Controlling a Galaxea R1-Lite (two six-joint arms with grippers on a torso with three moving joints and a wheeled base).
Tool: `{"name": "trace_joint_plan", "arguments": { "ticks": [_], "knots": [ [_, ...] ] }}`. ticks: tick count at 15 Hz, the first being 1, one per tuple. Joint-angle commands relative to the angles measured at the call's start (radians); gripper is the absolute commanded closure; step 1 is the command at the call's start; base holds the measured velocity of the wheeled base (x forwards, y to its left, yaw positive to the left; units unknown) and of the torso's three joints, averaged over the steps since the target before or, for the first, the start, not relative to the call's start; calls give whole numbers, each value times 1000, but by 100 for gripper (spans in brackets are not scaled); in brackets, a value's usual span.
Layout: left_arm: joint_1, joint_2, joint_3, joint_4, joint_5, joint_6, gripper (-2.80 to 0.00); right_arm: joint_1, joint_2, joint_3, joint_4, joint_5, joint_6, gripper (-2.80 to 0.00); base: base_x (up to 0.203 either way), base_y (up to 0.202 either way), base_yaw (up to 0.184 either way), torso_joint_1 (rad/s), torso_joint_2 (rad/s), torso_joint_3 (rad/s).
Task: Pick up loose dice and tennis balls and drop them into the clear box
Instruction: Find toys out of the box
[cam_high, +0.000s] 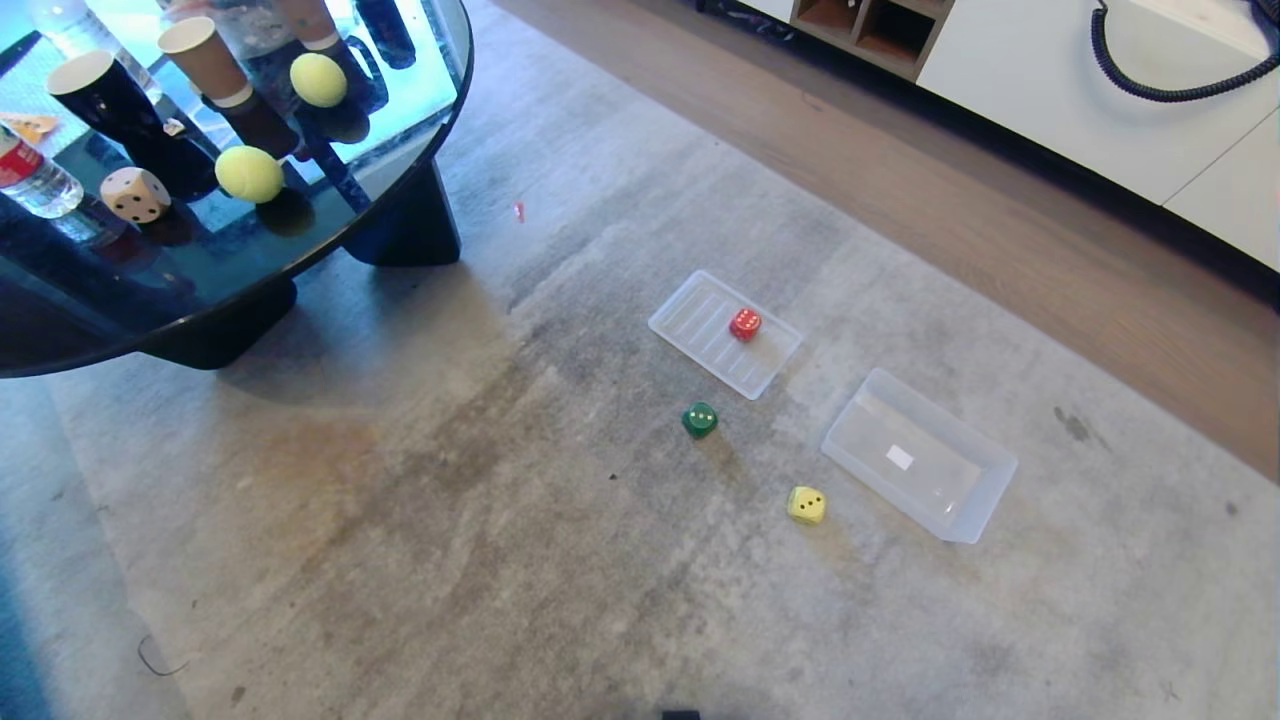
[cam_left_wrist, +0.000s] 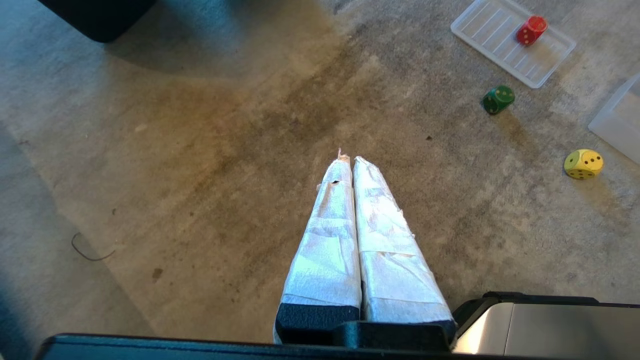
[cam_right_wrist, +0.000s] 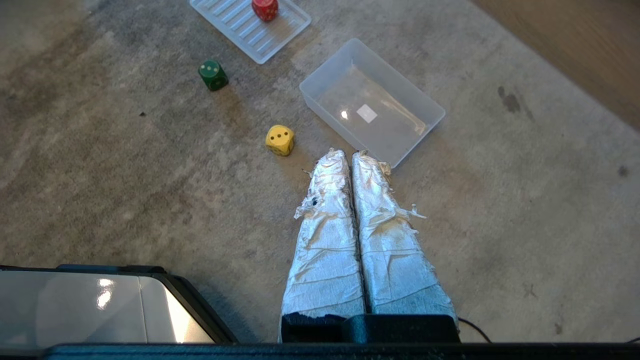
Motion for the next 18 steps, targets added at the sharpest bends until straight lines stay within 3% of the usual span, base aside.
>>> {"name": "trace_joint_plan", "arguments": {
  "ticks": [1, 18],
  "knots": [
    [0, 0, 0, 0, -1, 0, 0, 0, 1, 2, 0, 1, -1, 0, 0, 0, 0, -6, -2, -194],
    [0, 0, 0, 3, -1, 1, 0, 2, 1, 2, 0, 0, -5, 0, 0, 0, 0, 4, 2, -198]
  ]
}}
